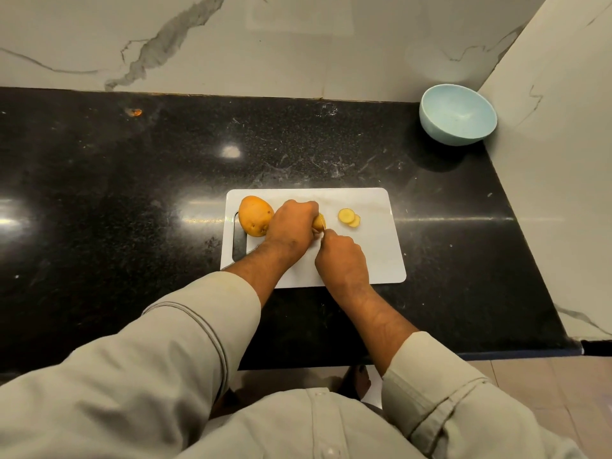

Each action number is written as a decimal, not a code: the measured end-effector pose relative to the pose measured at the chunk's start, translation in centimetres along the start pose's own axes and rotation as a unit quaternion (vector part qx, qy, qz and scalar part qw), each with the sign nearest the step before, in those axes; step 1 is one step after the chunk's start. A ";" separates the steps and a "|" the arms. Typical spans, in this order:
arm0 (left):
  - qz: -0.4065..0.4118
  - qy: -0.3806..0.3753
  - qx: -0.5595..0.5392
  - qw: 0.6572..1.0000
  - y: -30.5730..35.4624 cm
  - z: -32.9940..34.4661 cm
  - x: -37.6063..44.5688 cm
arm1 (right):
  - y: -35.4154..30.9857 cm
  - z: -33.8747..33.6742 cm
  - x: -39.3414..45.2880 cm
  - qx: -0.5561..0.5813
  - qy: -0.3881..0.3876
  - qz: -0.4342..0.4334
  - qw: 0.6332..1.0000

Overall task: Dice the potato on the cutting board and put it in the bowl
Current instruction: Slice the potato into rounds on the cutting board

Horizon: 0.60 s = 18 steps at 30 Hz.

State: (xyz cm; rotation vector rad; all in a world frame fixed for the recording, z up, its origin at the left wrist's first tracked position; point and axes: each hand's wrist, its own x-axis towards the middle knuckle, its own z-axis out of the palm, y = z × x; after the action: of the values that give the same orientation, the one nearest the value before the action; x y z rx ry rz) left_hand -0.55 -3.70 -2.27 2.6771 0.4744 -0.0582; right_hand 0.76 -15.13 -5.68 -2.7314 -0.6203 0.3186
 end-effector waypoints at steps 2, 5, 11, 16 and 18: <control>-0.002 0.003 -0.008 1.000 -0.1 0.2 0.0 | 0.6 0.2 -0.9 -0.019 -0.008 -0.002 1.000; 0.003 0.003 -0.010 1.000 -0.4 0.5 -0.1 | 0.8 0.3 -1.3 -0.031 -0.013 -0.007 0.999; 0.001 -0.003 -0.023 1.000 -0.5 0.4 0.0 | 0.0 -0.1 -0.1 0.002 -0.033 0.008 0.999; -0.004 0.002 -0.043 0.999 -0.8 0.6 0.2 | 1.8 0.1 -2.6 -0.055 -0.065 -0.017 0.996; -0.003 0.003 -0.046 0.999 -0.9 0.7 0.2 | 2.6 -0.3 -3.4 -0.068 -0.067 -0.025 0.995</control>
State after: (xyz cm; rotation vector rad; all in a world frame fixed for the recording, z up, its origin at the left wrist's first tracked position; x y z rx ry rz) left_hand -0.67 -3.12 -3.25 2.5874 0.4742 -0.0299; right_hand -1.12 -18.97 -5.85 -2.8353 -0.7699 0.4656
